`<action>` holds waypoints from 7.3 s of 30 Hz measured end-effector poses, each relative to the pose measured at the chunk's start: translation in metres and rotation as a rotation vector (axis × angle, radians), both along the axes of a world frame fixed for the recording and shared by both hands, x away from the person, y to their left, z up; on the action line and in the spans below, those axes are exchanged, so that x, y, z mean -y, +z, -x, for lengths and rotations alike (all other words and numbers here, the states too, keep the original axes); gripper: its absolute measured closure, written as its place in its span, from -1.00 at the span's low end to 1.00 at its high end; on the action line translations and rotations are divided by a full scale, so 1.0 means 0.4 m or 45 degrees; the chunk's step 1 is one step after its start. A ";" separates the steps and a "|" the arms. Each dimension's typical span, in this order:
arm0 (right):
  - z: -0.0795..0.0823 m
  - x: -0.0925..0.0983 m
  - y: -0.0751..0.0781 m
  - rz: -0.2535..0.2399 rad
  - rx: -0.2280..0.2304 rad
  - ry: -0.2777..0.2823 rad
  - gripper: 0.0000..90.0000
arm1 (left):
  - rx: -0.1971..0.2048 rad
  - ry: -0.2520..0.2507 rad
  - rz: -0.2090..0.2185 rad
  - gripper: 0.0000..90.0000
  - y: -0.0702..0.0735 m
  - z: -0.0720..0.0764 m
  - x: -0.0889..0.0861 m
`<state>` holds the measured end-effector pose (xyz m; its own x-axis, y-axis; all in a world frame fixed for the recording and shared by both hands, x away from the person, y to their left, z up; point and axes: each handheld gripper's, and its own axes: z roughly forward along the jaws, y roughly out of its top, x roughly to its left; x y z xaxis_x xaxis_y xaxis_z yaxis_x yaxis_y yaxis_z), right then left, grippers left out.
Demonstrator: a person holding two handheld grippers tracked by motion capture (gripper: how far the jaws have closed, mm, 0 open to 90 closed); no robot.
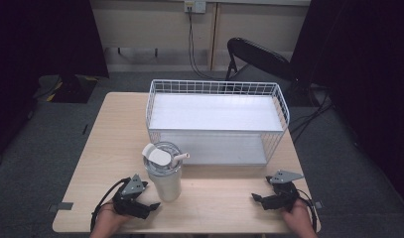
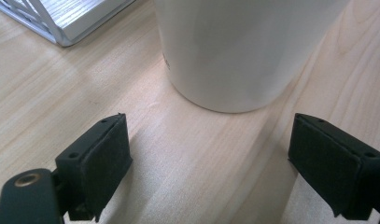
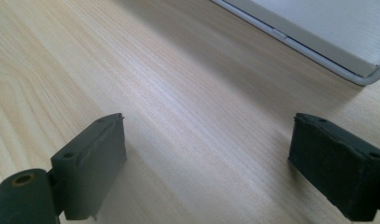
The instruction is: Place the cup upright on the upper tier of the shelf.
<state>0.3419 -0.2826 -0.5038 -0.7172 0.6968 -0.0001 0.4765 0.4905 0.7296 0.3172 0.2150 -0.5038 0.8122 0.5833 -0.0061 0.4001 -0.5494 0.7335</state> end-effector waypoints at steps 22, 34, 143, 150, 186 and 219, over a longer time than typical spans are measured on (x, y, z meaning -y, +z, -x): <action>0.000 0.000 0.000 0.000 -0.001 0.001 -0.77 | 0.021 0.023 0.180 -0.65 0.078 0.013 -0.013; 0.000 0.000 0.000 0.000 0.000 0.001 -0.77 | 0.055 0.017 0.235 -0.65 0.107 0.014 -0.011; -0.002 -0.002 0.000 0.000 -0.002 0.000 -0.77 | 0.348 0.010 0.591 -0.82 0.099 -0.043 0.100; -0.002 -0.002 0.000 0.000 -0.002 0.000 -0.77 | 0.363 0.045 0.538 -0.79 0.109 -0.034 0.111; -0.002 -0.001 0.000 0.000 -0.002 0.000 -0.78 | 0.304 0.085 0.586 -0.78 0.256 -0.033 0.111; -0.003 -0.001 0.000 0.001 -0.001 0.000 -0.77 | 0.263 0.086 0.618 -0.78 0.389 -0.097 0.148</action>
<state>0.3430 -0.2821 -0.5037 -0.7175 0.6966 0.0004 0.4772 0.4911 0.7288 0.3559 0.1558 -0.3482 0.7858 0.6042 -0.1324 0.2431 -0.1050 0.9643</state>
